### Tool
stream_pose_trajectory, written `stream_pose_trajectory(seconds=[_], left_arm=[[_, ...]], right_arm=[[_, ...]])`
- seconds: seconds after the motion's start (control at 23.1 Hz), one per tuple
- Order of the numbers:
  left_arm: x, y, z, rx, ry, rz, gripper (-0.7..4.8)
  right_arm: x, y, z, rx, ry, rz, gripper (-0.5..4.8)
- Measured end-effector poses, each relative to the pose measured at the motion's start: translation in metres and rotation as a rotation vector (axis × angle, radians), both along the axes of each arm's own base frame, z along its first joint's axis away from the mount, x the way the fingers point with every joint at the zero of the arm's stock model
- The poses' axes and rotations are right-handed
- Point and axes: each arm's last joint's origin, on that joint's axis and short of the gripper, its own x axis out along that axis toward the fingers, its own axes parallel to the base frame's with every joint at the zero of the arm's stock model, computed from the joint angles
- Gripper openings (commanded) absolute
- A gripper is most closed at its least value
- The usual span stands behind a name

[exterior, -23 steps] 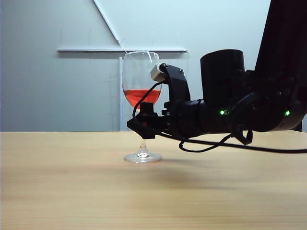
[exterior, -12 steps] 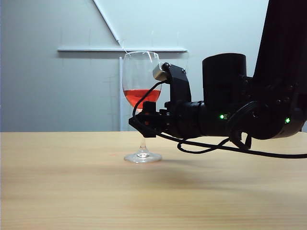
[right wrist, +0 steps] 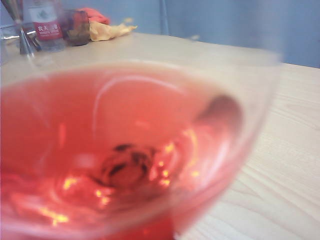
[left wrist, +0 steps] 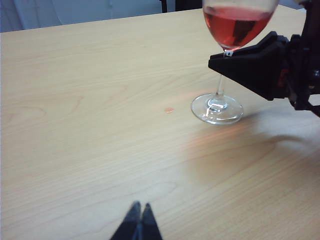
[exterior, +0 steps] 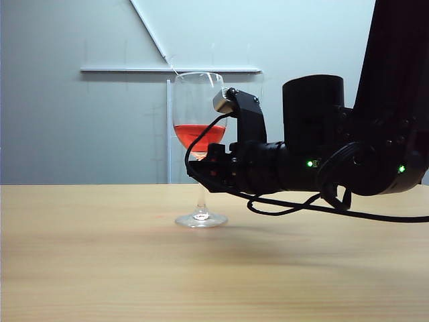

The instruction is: Gently pick up the goblet, rotate it counterclockwise for two full turns (viewing from above), and then place it back on the table.

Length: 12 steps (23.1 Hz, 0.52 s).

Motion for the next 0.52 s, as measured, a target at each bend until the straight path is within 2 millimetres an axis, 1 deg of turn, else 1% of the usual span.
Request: stream_pose_trajectory(seconds=[0.17, 0.26, 0.35, 0.39, 0.52], left_arm=[[0.0000, 0.0000, 0.0000, 0.000, 0.000, 0.000, -0.05], [0.0000, 0.0000, 0.0000, 0.000, 0.000, 0.000, -0.05], [0.0000, 0.0000, 0.0000, 0.000, 0.000, 0.000, -0.05], [0.0000, 0.0000, 0.0000, 0.000, 0.000, 0.000, -0.05], [0.0000, 0.0000, 0.0000, 0.000, 0.000, 0.000, -0.05]], right_arm=[[0.0001, -0.0002, 0.0001, 0.003, 0.001, 0.000, 0.28], [0.0001, -0.0002, 0.0008, 0.006, -0.003, -0.003, 0.08], [0.0002, -0.0002, 0.0005, 0.005, -0.004, -0.004, 0.06], [0.0002, -0.0002, 0.0005, 0.004, -0.004, -0.003, -0.05], [0.0002, -0.0002, 0.0006, 0.013, 0.002, -0.004, -0.05]])
